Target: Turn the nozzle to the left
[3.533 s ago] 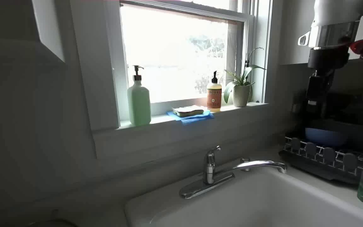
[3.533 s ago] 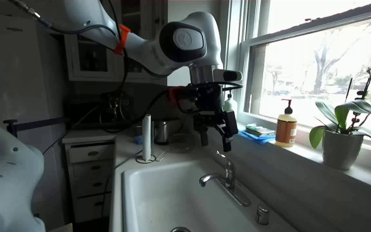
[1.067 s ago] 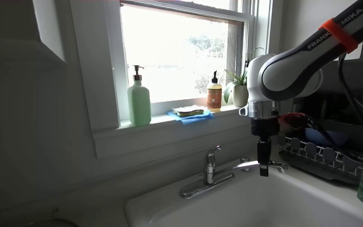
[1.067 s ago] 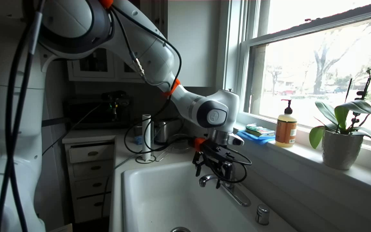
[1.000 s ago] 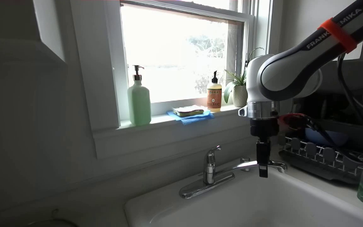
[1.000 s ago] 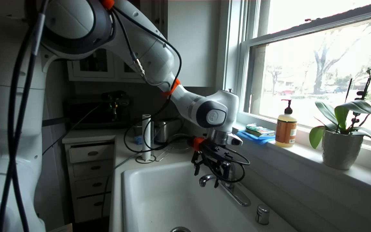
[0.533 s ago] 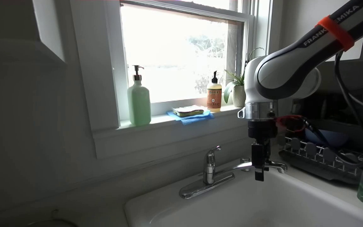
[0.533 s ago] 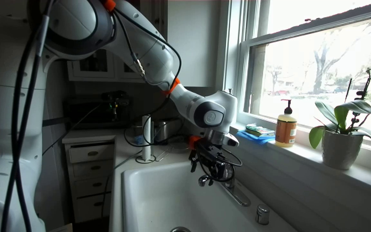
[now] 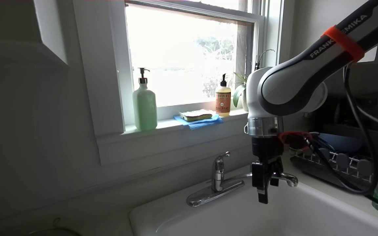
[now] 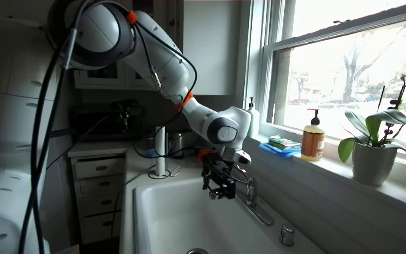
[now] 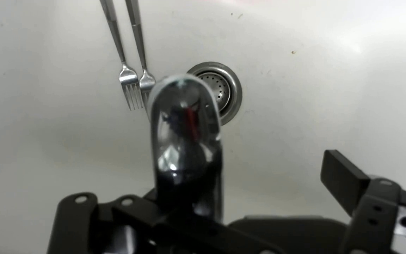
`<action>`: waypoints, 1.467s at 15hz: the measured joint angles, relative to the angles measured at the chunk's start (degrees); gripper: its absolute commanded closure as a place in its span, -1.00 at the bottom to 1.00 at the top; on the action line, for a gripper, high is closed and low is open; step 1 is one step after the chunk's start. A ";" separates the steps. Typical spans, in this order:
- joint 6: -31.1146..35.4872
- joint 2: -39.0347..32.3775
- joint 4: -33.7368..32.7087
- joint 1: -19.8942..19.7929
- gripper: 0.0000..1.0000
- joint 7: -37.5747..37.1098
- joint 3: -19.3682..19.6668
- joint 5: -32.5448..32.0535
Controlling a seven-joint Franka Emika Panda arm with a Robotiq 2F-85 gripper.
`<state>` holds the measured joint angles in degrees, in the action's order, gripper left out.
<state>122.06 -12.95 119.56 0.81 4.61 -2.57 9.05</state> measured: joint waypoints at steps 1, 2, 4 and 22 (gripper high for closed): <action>-0.03 -0.24 -0.20 0.69 -1.00 -2.00 -0.19 0.00; -0.03 -0.42 -0.41 1.34 -1.00 -4.00 -0.38 -0.01; -0.04 -0.79 -0.99 2.62 -1.00 -7.84 -0.59 -0.03; -0.28 -12.08 -17.13 10.77 -1.00 -31.37 -1.77 -0.11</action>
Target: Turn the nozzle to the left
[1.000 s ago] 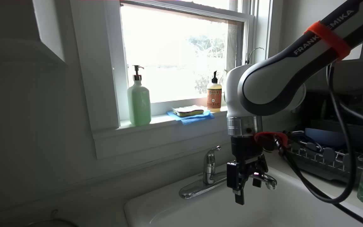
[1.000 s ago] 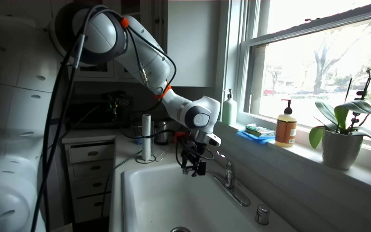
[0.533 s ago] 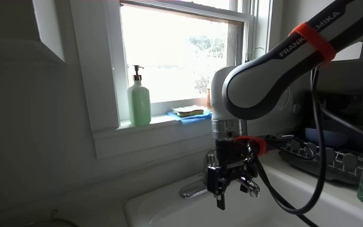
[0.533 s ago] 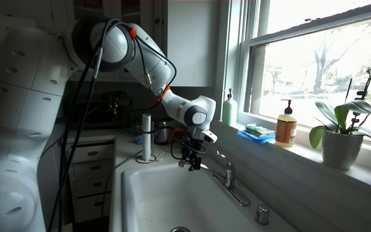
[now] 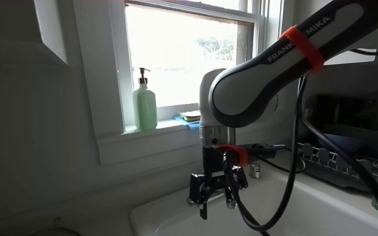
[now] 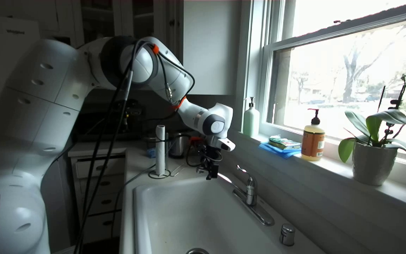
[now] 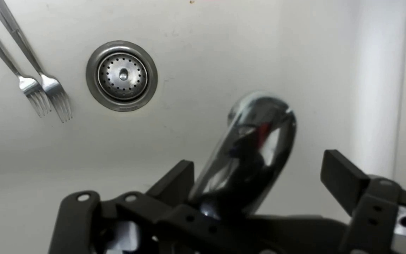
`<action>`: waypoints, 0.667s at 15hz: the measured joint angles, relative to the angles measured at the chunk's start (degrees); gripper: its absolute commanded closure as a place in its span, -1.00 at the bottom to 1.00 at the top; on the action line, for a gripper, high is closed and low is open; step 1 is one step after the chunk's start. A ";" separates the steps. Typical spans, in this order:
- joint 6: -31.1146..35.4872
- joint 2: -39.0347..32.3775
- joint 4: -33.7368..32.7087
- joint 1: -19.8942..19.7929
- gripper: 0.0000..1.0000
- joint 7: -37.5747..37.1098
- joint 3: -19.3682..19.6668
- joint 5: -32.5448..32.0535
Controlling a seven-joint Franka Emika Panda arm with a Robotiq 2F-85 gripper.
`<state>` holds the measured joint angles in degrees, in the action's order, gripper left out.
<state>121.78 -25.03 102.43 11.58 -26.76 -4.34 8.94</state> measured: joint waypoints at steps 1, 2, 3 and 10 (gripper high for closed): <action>0.00 -0.64 -1.09 0.27 -1.00 -0.62 0.00 0.00; 0.00 -1.30 -2.17 0.53 -1.00 -1.14 0.00 0.00; 0.00 -1.90 -3.13 0.74 -1.00 -1.72 0.00 -0.01; -2.82 -2.69 -5.61 1.47 -1.00 -2.47 0.28 -2.07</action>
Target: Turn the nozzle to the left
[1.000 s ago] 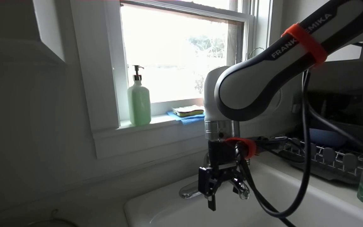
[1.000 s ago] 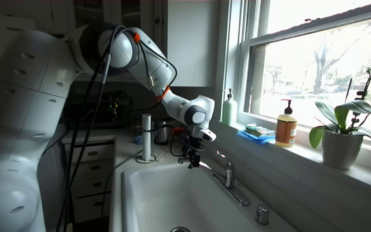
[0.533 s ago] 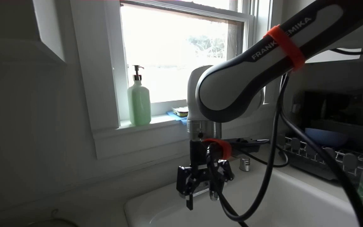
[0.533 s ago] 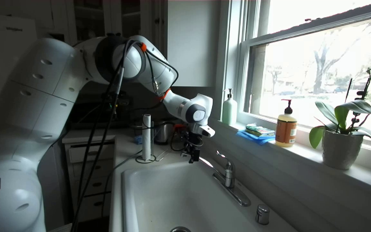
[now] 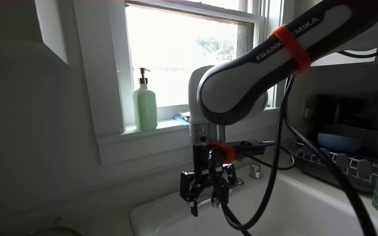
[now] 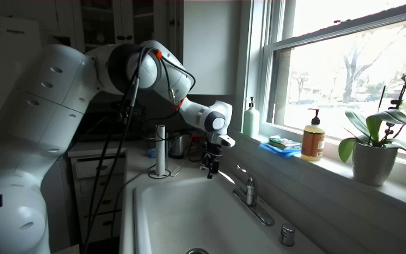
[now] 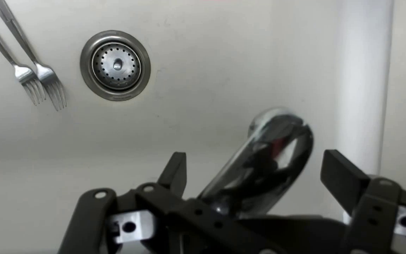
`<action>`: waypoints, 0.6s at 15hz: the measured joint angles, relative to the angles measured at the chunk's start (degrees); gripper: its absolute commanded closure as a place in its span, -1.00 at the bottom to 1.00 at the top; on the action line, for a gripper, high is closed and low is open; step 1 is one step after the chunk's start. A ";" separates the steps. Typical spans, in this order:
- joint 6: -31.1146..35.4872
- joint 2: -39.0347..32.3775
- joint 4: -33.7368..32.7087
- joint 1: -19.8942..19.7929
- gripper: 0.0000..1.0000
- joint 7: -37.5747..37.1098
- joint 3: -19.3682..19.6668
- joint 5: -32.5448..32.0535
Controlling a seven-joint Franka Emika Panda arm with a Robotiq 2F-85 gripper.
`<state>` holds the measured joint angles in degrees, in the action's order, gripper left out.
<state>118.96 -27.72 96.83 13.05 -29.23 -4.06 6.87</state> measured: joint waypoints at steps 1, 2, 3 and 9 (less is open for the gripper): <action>-0.30 0.23 0.00 0.07 -1.00 0.00 0.00 -0.62; -0.64 0.52 0.03 0.13 -1.00 0.01 0.00 -1.06; -0.94 0.89 0.10 0.23 -1.00 0.03 0.00 -1.39; -3.31 5.80 0.51 1.58 -1.00 0.03 -0.19 -3.56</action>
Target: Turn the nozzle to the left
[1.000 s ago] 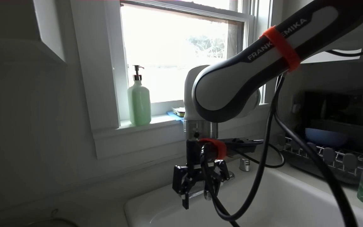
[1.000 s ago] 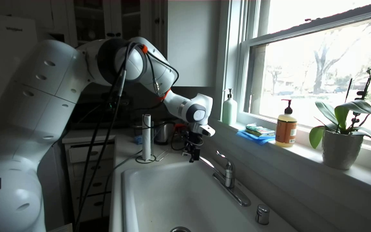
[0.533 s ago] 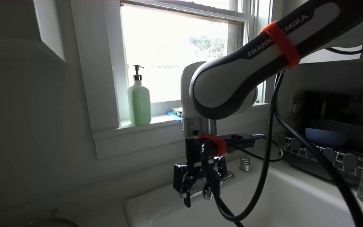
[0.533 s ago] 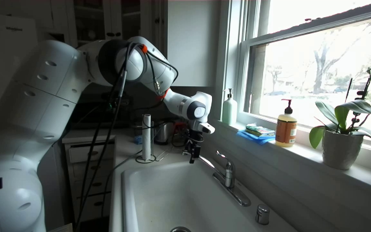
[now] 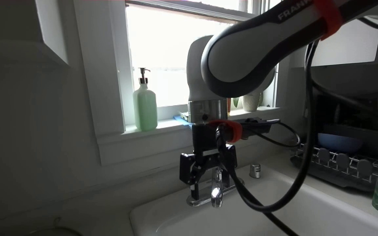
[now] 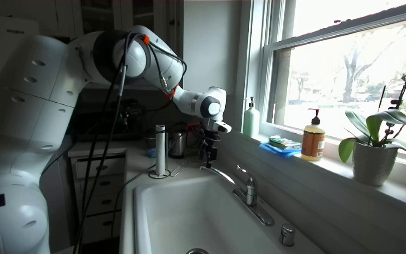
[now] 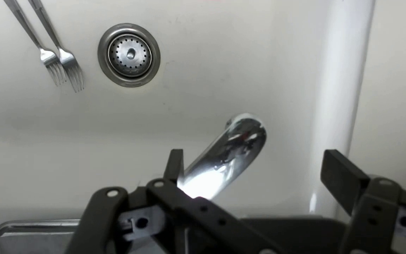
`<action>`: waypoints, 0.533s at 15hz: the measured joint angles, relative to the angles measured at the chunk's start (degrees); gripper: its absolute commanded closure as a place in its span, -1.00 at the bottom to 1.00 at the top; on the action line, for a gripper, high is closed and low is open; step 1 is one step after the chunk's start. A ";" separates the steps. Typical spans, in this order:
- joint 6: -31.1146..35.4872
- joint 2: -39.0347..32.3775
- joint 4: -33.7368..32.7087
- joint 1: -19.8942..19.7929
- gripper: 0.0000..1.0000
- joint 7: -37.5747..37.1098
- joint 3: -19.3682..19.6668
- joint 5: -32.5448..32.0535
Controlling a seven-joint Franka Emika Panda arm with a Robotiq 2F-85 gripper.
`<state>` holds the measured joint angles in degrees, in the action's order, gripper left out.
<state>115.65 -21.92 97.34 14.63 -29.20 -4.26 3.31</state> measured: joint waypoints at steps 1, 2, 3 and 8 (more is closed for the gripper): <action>-0.51 1.06 -0.02 0.16 -1.00 0.00 -0.10 -0.39; -1.34 2.10 -0.05 0.31 -1.00 0.00 -0.16 -0.80; -2.26 3.18 -0.05 0.45 -1.00 0.00 -0.20 -1.33; -5.55 8.01 -0.04 1.14 -1.00 -2.42 -0.25 -6.25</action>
<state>110.10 -13.90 97.30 15.76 -31.62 -4.51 -2.94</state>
